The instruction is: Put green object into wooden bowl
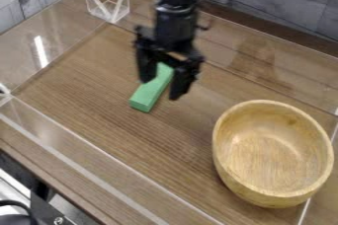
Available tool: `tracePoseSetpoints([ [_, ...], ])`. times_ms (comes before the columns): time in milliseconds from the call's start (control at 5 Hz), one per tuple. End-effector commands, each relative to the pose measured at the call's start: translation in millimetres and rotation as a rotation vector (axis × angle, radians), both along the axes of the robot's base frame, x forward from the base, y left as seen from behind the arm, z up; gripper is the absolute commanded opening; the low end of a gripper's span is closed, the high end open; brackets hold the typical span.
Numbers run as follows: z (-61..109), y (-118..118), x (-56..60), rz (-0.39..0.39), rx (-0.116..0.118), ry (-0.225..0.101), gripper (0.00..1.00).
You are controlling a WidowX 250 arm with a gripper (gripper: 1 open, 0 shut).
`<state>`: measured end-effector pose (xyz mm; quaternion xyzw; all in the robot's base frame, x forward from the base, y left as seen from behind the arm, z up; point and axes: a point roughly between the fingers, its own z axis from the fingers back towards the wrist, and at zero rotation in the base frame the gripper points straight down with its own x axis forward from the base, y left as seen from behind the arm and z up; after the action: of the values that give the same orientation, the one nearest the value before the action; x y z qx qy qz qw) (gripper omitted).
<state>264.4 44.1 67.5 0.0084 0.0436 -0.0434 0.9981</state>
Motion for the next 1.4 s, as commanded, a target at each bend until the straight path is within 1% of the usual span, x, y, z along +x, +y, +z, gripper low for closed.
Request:
tracePoseSetpoints([
  [0,6.4,11.7,6.9,-0.055,0.013,-0.145,1.0],
  [200,-10.6,18.1,12.3,-0.021,0.019,-0.182,1.0],
  [400,-27.7,23.1,17.6,0.021,0.024,-0.196,1.0],
  [600,-30.9,23.6,31.9,0.052,0.019,-0.205,1.0],
  [800,-32.0,23.0,43.1,0.068,0.01,-0.212,1.0],
  [1000,-34.1,14.4,46.2,0.06,0.003,-0.214,1.0],
  [1200,-34.7,7.8,48.7,0.048,-0.002,-0.212,0.0],
])
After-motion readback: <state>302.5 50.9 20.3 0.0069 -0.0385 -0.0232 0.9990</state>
